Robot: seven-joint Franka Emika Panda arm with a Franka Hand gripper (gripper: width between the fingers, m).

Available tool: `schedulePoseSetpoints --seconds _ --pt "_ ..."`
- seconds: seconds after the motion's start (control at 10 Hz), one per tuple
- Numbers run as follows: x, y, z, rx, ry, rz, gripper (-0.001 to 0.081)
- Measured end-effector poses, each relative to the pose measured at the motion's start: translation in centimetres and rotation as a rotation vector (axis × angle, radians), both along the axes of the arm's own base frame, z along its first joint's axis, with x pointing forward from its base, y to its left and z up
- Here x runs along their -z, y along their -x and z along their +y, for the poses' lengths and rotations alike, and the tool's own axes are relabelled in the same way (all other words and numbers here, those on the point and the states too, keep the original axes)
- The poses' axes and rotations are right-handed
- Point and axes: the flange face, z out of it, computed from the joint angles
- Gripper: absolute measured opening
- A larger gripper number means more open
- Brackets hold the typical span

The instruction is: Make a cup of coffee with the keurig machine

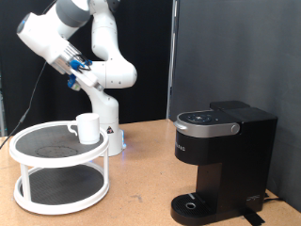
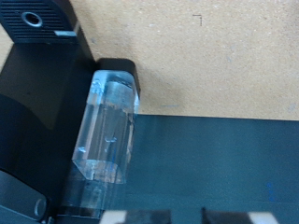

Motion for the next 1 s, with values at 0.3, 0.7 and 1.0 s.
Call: schedulePoseSetpoints --seconds 0.3,0.7,1.0 --pt "-1.4 2.7 -3.2 0.005 -0.01 0.002 0.0" --pt "-3.1 5.3 -7.8 0.054 -0.017 -0.076 0.0" --pt "-2.6 5.5 -9.0 0.082 -0.014 -0.084 0.0"
